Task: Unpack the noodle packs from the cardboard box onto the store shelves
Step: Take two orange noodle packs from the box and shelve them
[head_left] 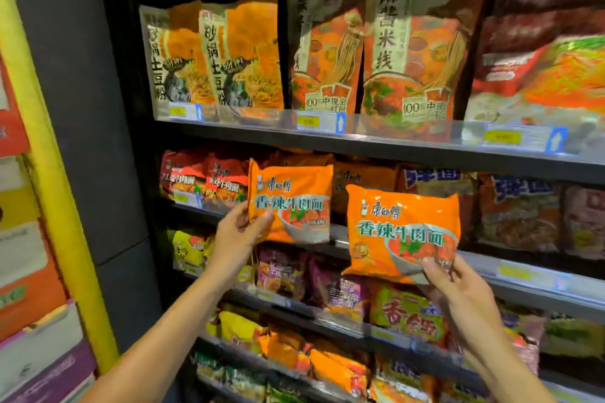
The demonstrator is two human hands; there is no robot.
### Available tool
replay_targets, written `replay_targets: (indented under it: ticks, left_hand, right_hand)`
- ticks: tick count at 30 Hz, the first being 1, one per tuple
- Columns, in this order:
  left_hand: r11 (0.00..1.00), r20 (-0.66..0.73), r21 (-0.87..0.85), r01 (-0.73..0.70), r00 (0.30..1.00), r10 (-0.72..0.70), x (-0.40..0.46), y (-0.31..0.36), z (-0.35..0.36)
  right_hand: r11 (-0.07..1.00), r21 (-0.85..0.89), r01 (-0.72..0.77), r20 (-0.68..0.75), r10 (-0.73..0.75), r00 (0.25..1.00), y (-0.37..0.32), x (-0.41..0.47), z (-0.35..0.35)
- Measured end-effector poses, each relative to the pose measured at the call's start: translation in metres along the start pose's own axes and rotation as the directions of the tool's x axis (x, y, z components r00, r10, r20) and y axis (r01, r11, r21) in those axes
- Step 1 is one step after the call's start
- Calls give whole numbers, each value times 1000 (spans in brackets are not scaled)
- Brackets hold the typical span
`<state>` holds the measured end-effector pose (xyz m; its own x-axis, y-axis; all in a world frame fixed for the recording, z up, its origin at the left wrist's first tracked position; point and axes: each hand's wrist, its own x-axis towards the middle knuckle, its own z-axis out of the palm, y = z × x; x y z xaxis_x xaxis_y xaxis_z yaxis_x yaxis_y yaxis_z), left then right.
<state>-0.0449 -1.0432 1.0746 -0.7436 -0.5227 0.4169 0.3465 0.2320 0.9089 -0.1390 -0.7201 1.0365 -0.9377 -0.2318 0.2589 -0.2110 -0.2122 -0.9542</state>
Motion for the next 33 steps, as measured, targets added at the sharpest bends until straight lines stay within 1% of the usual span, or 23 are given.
replay_targets:
  ticks: [3, 5, 10, 11, 13, 16, 18, 20, 22, 23, 24, 27, 30, 33]
  left_hand:
    - [1000, 80, -14, 21, 997, -20, 35, -4, -2]
    - [1000, 117, 19, 20, 993, -22, 61, -9, -3]
    - [996, 151, 72, 49, 987, -59, 128, -33, -1]
    - [994, 141, 93, 57, 987, -70, 138, -37, 2]
    - [970, 124, 231, 82, 986, -113, 153, -40, 7]
    - [900, 60, 430, 63, 993, -98, 164, -43, 17]
    - [836, 67, 547, 51, 992, -105, 168, -48, 22]
    - [740, 128, 672, 25, 981, -149, 168, -52, 24]
    - [614, 162, 789, -27, 973, -165, 167, -55, 26]
    - [564, 158, 824, -45, 976, -153, 165, -54, 27]
    - [537, 159, 841, -67, 979, -126, 164, -55, 29]
    - [527, 147, 846, -81, 986, -84, 160, -52, 30]
    - [527, 145, 841, -124, 989, 2, 150, -51, 27]
    - [520, 194, 819, -242, 970, 146, 129, -54, 21]
  right_hand:
    - [999, 24, 25, -49, -24, 999, 6, 1, 18]
    - [999, 23, 33, -94, -31, 995, 7, -2, 28]
    - [999, -10, 37, -172, -38, 984, 4, -6, 42]
    - [999, -17, 40, -185, -42, 982, 2, -6, 43]
    - [998, -30, 48, -193, -52, 980, 0, -4, 44]
    - [997, -61, 55, -179, -65, 982, -3, -1, 43]
    - [996, -61, 59, -173, -69, 983, -5, 4, 41]
    - [996, -58, 62, -159, -71, 985, -7, 10, 42]
    - [996, -58, 74, -139, -82, 987, -9, 16, 44]
    - [995, -57, 83, -137, -90, 986, -10, 19, 44]
    - [994, -58, 91, -132, -98, 986, -12, 22, 45]
    - [991, -79, 108, -115, -117, 986, -18, 35, 45]
    - [990, -87, 110, -105, -119, 987, -24, 55, 43]
    - [991, -102, 86, -74, -93, 993, -27, 79, 44]
